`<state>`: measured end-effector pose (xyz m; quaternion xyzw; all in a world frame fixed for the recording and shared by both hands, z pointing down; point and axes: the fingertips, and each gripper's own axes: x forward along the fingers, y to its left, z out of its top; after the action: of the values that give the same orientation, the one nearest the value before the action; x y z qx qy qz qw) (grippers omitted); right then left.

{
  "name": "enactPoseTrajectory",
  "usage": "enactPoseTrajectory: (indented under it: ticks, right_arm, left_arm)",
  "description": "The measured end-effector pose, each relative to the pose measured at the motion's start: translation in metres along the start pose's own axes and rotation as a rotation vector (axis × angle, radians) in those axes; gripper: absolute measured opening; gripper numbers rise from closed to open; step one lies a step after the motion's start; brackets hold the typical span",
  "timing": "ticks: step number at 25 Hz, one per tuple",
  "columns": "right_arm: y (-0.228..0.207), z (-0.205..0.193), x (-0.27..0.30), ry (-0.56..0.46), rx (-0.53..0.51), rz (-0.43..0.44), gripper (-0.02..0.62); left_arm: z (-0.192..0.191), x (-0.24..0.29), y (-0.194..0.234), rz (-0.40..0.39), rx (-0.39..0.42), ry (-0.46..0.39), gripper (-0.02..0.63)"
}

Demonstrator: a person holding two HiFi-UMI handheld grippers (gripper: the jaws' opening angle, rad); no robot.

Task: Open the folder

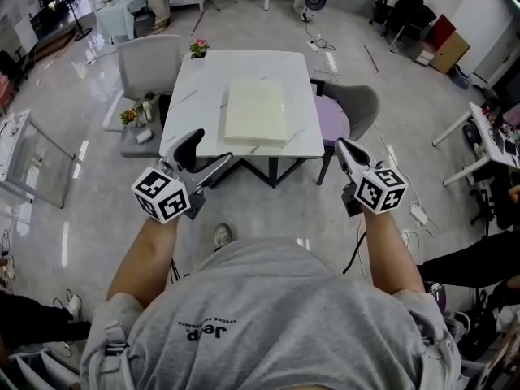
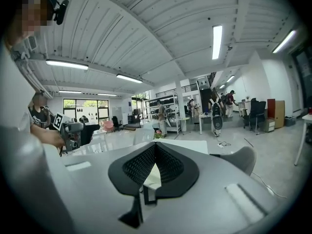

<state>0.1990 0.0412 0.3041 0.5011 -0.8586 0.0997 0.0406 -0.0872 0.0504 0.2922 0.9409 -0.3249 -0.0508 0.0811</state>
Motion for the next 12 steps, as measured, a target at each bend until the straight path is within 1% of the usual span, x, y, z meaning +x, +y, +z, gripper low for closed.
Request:
enactPoseTrajectory:
  ticks: [4, 7, 10, 12]
  right_arm:
    - [-0.003, 0.021, 0.071, -0.01, 0.008, -0.05, -0.003]
    - [-0.005, 0.034, 0.12, -0.013, 0.013, -0.08, -0.003]
    - [-0.008, 0.043, 0.159, -0.01, 0.017, -0.103, -0.003]
    - [-0.012, 0.049, 0.178, -0.01, 0.021, -0.119, -0.003]
  left_arm:
    - [0.02, 0.032, 0.075, -0.072, 0.01, 0.011, 0.431]
    - [0.029, 0.052, 0.126, -0.115, 0.004, 0.03, 0.431]
    - [0.033, 0.068, 0.167, -0.146, -0.003, 0.047, 0.431]
    - [0.034, 0.079, 0.186, -0.165, -0.01, 0.058, 0.431]
